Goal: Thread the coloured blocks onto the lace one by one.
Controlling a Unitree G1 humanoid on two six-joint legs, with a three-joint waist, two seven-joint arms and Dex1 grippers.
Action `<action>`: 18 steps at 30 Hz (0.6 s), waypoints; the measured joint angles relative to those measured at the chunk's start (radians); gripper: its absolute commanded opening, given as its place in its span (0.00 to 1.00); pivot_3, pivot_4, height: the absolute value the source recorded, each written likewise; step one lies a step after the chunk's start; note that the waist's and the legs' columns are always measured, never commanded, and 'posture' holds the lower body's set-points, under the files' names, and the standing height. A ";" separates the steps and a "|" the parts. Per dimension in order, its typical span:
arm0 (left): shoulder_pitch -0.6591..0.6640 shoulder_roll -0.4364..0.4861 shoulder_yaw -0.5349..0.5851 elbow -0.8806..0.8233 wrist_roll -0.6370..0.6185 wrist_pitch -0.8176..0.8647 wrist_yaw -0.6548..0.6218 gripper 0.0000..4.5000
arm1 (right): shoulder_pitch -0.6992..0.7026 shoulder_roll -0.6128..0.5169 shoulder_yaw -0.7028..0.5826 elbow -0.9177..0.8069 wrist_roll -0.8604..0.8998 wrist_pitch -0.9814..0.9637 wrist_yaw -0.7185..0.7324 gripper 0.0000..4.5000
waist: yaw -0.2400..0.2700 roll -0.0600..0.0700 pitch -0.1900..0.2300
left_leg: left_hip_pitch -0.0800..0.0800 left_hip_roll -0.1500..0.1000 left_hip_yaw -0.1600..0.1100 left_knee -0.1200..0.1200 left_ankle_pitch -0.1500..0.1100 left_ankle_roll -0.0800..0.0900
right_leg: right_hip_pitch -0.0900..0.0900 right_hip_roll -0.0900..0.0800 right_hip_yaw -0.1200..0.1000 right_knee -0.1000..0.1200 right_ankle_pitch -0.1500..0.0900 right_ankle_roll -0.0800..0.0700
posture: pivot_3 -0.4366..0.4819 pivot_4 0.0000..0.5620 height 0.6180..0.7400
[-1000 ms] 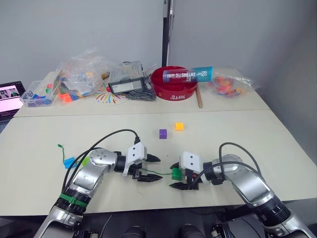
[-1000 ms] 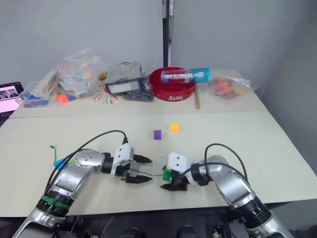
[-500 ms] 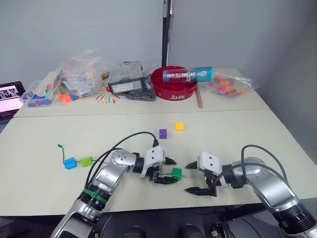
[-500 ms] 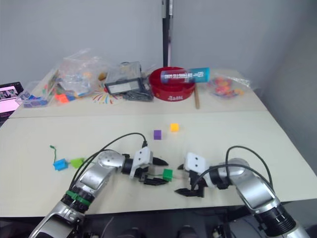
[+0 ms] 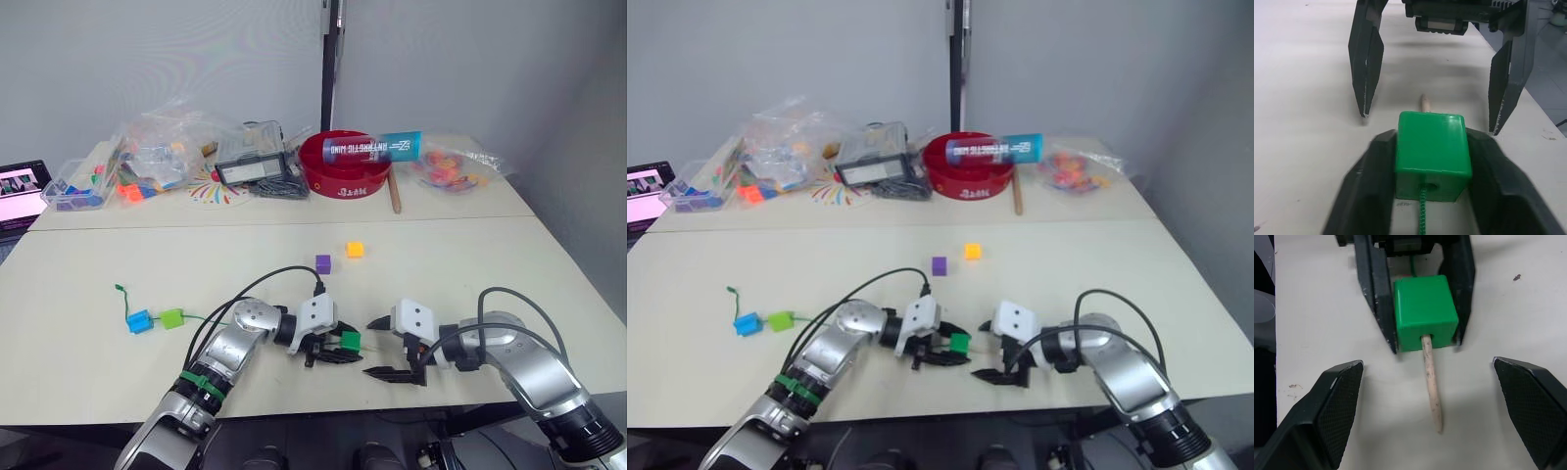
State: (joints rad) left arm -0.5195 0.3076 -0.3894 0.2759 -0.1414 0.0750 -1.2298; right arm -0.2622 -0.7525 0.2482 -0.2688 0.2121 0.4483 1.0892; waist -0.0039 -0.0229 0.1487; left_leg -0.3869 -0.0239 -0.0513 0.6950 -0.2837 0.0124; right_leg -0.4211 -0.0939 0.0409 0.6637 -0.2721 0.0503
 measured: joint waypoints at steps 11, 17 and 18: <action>0.000 0.030 0.010 -0.002 -0.005 -0.011 -0.019 0.27 | 0.003 0.003 0.000 0.007 0.002 -0.003 -0.017 1.00 | 0.000 0.000 0.000 | 0.000 0.000 0.000 0.000 0.000 0.000 | 0.000 0.000 0.000 0.000 0.000 0.000 | 0.48 0.27 1.00; 0.000 0.032 0.015 -0.003 -0.005 -0.011 -0.019 0.27 | 0.004 0.015 0.000 0.008 0.002 -0.003 -0.024 0.59 | 0.001 0.000 0.000 | 0.000 0.000 0.000 0.000 0.000 0.000 | 0.000 0.000 0.000 0.000 0.000 0.000 | 0.48 0.27 1.00; 0.000 0.031 0.015 -0.003 -0.005 -0.011 -0.019 0.27 | 0.004 0.016 0.000 0.009 0.002 -0.003 -0.025 0.51 | 0.001 0.000 0.000 | 0.000 0.000 0.000 0.000 0.000 0.000 | 0.000 0.000 0.000 0.000 0.000 0.000 | 0.48 0.27 1.00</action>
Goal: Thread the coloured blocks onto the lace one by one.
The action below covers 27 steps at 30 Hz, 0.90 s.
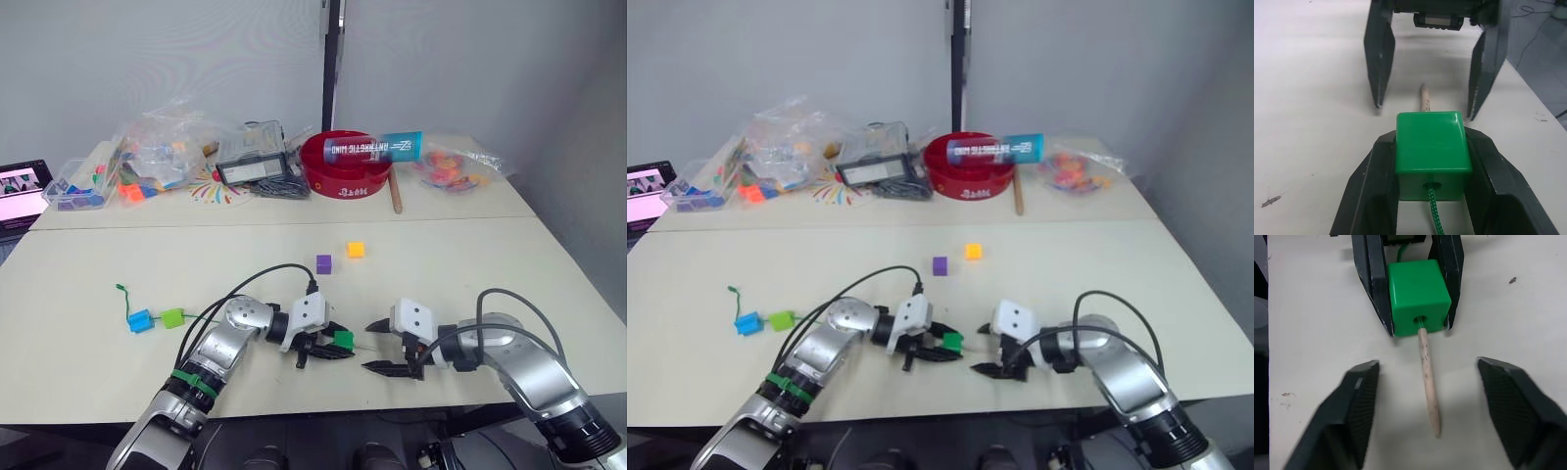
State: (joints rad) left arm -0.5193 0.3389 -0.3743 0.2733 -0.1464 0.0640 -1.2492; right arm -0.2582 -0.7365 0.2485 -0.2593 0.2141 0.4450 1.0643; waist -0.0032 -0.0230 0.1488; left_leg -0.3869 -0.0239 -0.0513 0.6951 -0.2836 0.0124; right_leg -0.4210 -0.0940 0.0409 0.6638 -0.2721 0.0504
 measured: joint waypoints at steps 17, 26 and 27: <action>0.020 0.048 0.024 -0.045 -0.017 0.004 -0.024 0.27 | -0.003 0.015 0.008 0.020 -0.013 -0.020 -0.006 0.00 | -0.002 0.000 0.000 | 0.000 0.000 0.000 0.000 0.000 0.000 | 0.000 0.000 0.000 0.000 0.000 0.000 | 0.48 0.27 1.00; 0.103 0.304 0.161 -0.059 -0.075 -0.031 -0.119 0.27 | -0.052 0.011 0.021 -0.011 -0.015 -0.020 0.012 0.00 | -0.015 0.000 0.000 | 0.001 0.003 0.000 -0.002 0.000 0.000 | -0.001 0.002 0.000 0.000 0.000 0.000 | 0.48 0.27 1.00; 0.107 0.347 0.181 -0.037 -0.080 -0.050 -0.139 0.27 | -0.059 0.011 0.022 -0.012 -0.016 -0.020 0.016 0.00 | -0.016 0.000 0.000 | 0.001 0.003 0.000 -0.002 0.000 0.000 | -0.001 0.002 0.000 0.000 0.000 0.000 | 0.48 0.27 1.00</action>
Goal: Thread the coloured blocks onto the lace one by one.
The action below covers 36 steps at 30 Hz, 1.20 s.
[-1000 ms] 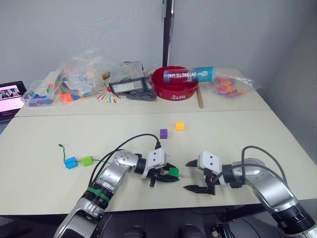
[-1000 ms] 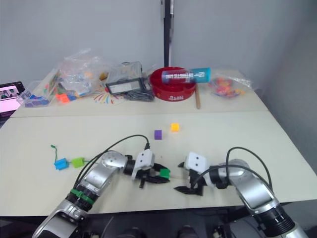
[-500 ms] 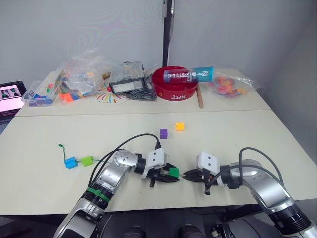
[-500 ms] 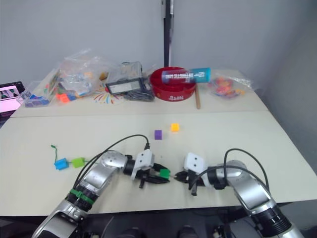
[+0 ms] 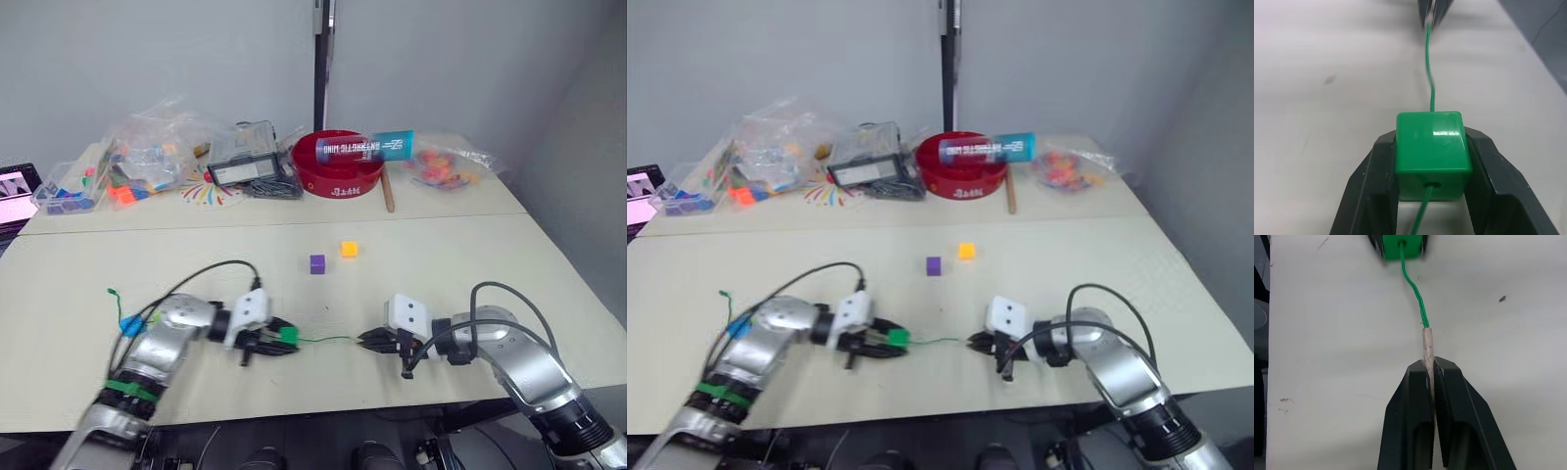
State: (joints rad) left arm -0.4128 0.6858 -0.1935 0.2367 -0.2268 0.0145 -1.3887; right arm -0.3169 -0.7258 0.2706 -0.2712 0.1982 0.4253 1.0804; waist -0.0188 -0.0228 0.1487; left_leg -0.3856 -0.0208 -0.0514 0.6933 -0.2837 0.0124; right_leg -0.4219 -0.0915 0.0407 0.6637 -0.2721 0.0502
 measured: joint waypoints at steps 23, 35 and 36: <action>-0.100 0.286 0.129 0.649 0.036 -0.429 -0.151 0.27 | -0.073 0.021 0.074 0.096 -0.076 -0.069 0.034 0.00 | -0.031 0.001 -0.001 | 0.010 0.003 0.006 -0.006 0.000 0.000 | 0.001 0.001 0.000 0.003 0.000 0.000 | 0.48 0.27 1.00; -0.085 0.296 0.176 0.672 0.043 -0.384 -0.187 0.93 | -0.084 0.031 0.075 0.112 -0.097 -0.084 0.041 0.00 | -0.024 0.002 -0.001 | 0.010 0.001 0.008 -0.009 0.000 0.000 | 0.000 -0.001 0.000 0.002 0.000 0.000 | 0.48 0.27 1.00; -0.084 0.293 0.180 0.657 0.038 -0.371 -0.188 1.00 | -0.083 0.032 0.075 0.112 -0.097 -0.084 0.042 0.00 | -0.023 0.002 -0.001 | 0.010 0.001 0.008 -0.009 0.000 0.000 | 0.000 -0.001 0.000 0.001 0.000 0.000 | 0.48 0.27 1.00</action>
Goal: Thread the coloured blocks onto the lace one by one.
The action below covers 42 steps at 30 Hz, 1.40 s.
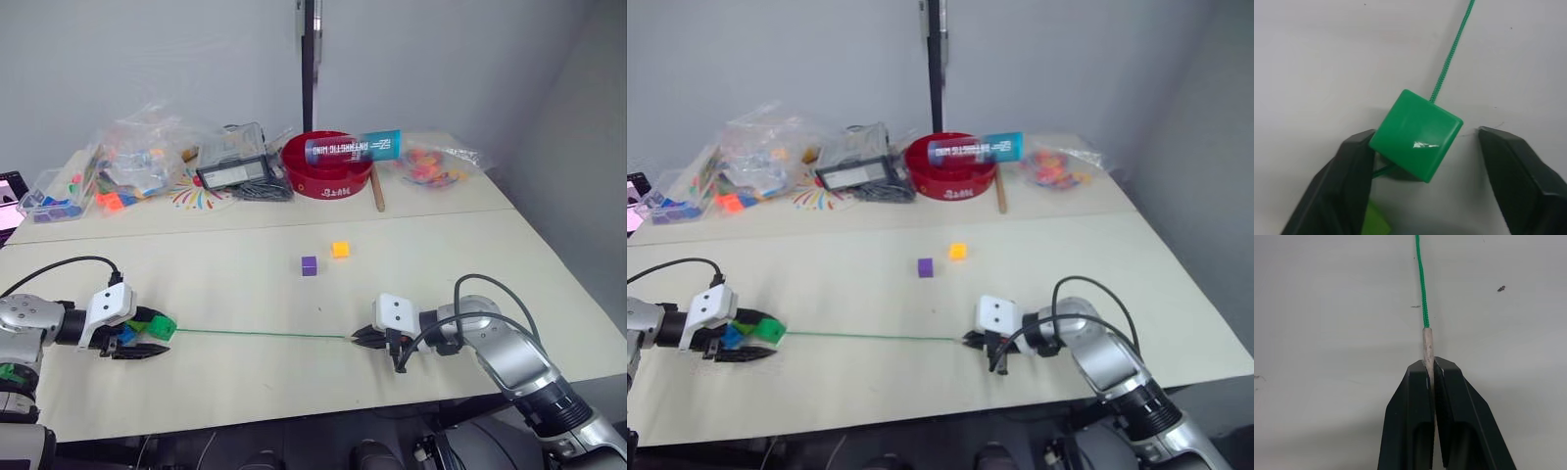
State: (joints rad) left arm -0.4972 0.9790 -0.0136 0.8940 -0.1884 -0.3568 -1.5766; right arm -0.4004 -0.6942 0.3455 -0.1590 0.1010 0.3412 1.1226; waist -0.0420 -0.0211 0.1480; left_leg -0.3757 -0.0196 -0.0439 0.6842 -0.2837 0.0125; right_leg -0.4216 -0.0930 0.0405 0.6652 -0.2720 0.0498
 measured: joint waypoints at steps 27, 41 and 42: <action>0.064 -0.396 -0.187 -0.900 -0.129 0.615 0.287 1.00 | -0.094 0.087 0.051 0.014 -0.049 0.062 -0.023 0.00 | 0.024 -0.002 0.001 | -0.010 -0.001 -0.005 0.009 0.000 0.000 | -0.002 0.000 -0.001 -0.001 0.000 0.000 | 0.48 0.27 1.00; 0.031 -0.547 -0.270 -0.710 -0.014 0.461 0.348 0.87 | -0.090 0.086 0.067 -0.011 -0.057 0.091 -0.026 0.00 | 0.029 -0.002 0.001 | -0.011 -0.003 -0.005 0.010 0.000 0.000 | -0.001 -0.001 -0.001 -0.001 0.000 0.000 | 0.48 0.27 1.00; 0.029 -0.552 -0.270 -0.707 -0.014 0.458 0.348 0.80 | -0.090 0.085 0.067 -0.012 -0.057 0.094 -0.026 0.00 | 0.029 -0.002 0.001 | -0.011 -0.003 -0.005 0.010 0.000 0.000 | -0.001 -0.001 -0.001 -0.001 0.000 0.000 | 0.48 0.27 1.00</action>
State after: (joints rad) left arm -0.4677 0.4265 -0.2837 0.1873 -0.2021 0.1012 -1.2288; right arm -0.4900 -0.6093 0.4125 -0.1708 0.0438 0.4350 1.0970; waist -0.0129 -0.0228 0.1489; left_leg -0.3864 -0.0227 -0.0492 0.6944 -0.2840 0.0129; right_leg -0.4230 -0.0941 0.0397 0.6645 -0.2717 0.0498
